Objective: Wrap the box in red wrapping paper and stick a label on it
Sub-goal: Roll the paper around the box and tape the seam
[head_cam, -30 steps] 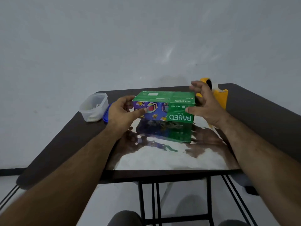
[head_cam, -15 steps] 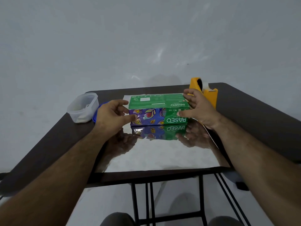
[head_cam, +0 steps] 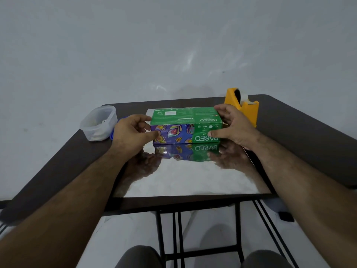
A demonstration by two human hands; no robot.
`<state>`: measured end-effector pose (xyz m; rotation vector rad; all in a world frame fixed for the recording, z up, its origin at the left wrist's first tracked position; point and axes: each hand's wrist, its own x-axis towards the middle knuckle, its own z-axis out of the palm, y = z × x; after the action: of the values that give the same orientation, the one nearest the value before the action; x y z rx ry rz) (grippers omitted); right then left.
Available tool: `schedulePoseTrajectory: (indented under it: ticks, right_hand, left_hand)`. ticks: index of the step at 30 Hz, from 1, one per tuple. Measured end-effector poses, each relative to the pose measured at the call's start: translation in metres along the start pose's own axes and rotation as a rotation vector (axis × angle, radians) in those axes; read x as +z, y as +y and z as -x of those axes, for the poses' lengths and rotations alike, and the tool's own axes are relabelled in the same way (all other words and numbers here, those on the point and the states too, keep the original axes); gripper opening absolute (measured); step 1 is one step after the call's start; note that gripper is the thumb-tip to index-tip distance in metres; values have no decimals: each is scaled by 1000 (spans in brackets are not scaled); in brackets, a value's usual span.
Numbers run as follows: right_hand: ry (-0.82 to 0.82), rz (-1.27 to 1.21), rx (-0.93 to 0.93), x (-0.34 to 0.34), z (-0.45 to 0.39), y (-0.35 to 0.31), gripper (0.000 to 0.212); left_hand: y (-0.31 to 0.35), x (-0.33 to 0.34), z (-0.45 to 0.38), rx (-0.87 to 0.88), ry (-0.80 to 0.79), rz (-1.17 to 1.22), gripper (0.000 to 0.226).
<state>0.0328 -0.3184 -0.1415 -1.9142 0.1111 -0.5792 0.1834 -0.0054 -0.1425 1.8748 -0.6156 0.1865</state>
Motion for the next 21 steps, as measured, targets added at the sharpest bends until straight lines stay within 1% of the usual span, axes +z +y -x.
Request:
schedulePoseTrajectory:
  ticks: [2,3,6,7,8,9,11,13,15,16,18,21]
  right_hand:
    - [-1,11,-17,-1,0,-1,85]
    - [10,14,-29,-1,-1,-1,82]
    - [111,20,-96,-3,-2,-4,60]
    - [139,22,-115,-4,-1,-5,55]
    - [147,23,-127,-5,0,-4,54]
    - [138,30,-127,-5,2,-3,55]
    - [95,41,-119,-4,6,-2,63]
    - [61,71,-148,-1,11,-3,65]
    - [63,141,-198,2,13,-2,62]
    - [68,178,-215,2,12,0,61]
    - [84,229,-223,1,12,1,62]
    - [79,249,-212,0,14,0,62]
  left_hand:
    - [3,-2,2,-1,8,14,50]
    - [5,-3,2,-2,38,50,47]
    - [17,-14,0,-44,204,222,23]
    - [18,-19,-1,-71,229,242,17]
    - [18,-24,-1,-100,219,221,13]
    - [17,-29,0,-132,175,185,11]
    - [13,-35,4,-156,40,8,12]
    - [8,-41,11,-94,-118,-256,14]
    - [11,-46,19,0,-248,-479,21]
    - [13,-46,22,35,-286,-538,23]
    - [19,-46,26,96,-323,-609,16]
    - [23,-46,28,130,-350,-662,13]
